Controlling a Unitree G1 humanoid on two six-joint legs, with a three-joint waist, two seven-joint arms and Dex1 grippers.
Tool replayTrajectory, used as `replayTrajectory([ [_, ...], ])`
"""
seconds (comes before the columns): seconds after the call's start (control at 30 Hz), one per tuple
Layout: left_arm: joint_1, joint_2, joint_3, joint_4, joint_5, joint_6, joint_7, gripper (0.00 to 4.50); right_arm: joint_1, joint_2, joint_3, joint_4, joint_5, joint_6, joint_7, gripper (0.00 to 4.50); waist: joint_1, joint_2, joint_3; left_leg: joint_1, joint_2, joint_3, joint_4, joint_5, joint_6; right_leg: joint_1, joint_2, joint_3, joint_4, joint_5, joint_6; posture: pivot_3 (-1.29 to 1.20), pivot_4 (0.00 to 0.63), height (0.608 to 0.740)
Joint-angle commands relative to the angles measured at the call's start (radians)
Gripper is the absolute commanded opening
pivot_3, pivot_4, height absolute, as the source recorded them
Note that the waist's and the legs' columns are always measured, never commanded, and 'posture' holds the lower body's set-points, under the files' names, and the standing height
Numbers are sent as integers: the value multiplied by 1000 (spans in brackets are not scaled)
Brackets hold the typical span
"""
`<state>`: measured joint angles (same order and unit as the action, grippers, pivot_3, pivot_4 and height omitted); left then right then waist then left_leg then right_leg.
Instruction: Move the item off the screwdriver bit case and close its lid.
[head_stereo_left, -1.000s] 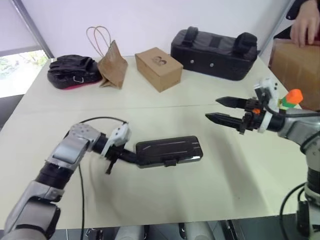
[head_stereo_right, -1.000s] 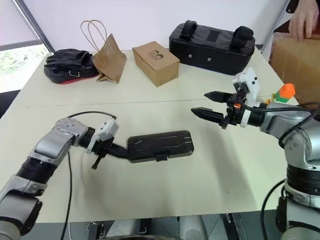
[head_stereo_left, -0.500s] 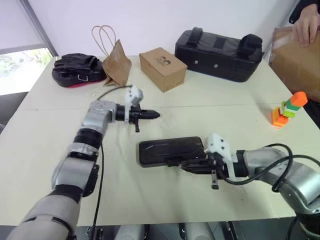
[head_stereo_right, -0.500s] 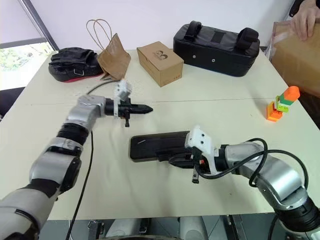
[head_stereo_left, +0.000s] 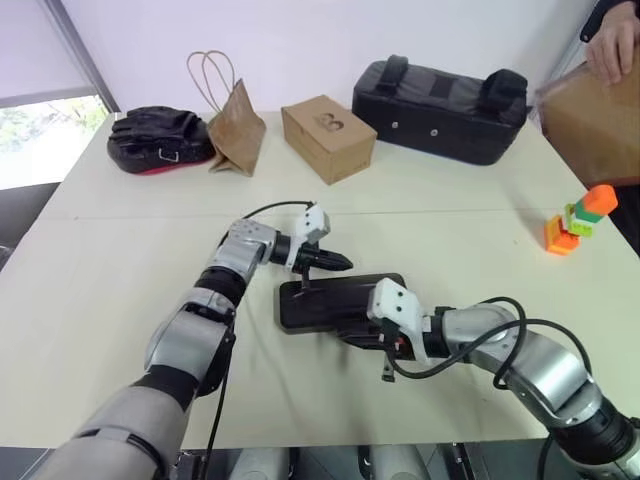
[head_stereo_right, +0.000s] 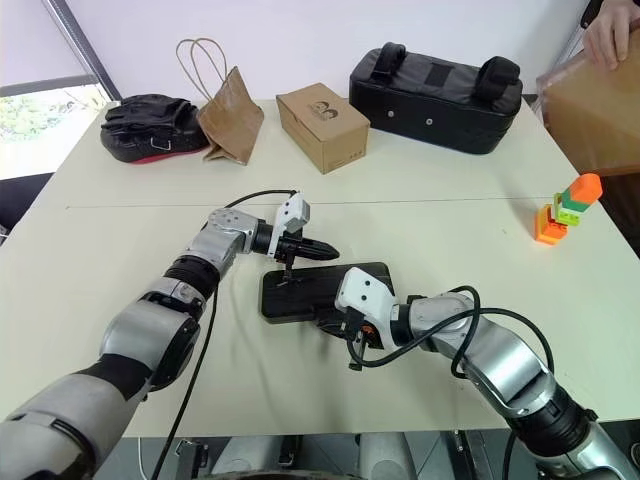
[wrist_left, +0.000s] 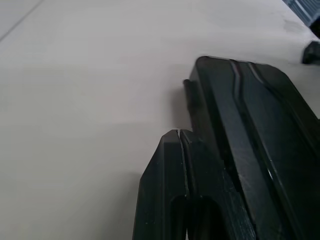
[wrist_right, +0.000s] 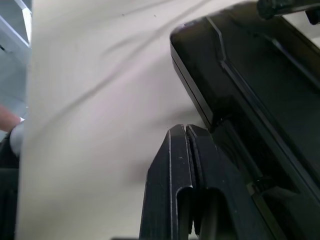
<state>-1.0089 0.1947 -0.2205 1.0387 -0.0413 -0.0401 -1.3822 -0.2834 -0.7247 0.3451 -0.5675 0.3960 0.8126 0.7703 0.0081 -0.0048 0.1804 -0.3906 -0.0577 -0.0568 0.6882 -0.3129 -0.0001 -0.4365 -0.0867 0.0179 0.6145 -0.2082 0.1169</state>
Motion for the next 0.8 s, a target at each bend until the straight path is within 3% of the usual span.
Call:
replayTrajectory([
  [0.03, 52, 15, -56, -89, 33, -10, -93, 0, -29, -8, 42, 49, -91, -63, -6, 29, -1, 0, 0, 0, 0, 0, 0, 0, 0, 0, 0, 0, 0, 0, 0, 0, 150, 740],
  [0.4, 153, 8, -93, -232, 48, 10, -83, 0, -106, 21, 115, 104, -230, -31, -61, 29, -4, -1, -2, 1, 1, -1, 0, 0, 0, 1, 1, 0, 0, 0, 0, 0, 150, 740],
  [0.57, 174, -17, -113, -248, 63, -14, -70, 0, -141, 40, 129, 101, -261, 31, -82, 29, -5, -2, -3, 9, 2, -1, 0, 0, 0, 8, 2, 0, 0, 0, 0, 0, 150, 740],
  [0.67, 149, -30, -98, -190, 86, -58, -3, 0, -127, 63, 63, 46, -173, 104, -49, 29, -3, -3, -4, 15, 2, -1, -2, 0, 0, 14, 2, 0, -1, 0, -1, 0, 150, 740],
  [0.8, 24, -32, 48, -14, 48, -132, 220, 0, 23, 31, -253, -139, 195, 259, 119, 29, 23, -4, -4, 13, 0, -3, -2, 0, 0, 13, -1, 0, -1, 0, 0, 0, 150, 740],
])
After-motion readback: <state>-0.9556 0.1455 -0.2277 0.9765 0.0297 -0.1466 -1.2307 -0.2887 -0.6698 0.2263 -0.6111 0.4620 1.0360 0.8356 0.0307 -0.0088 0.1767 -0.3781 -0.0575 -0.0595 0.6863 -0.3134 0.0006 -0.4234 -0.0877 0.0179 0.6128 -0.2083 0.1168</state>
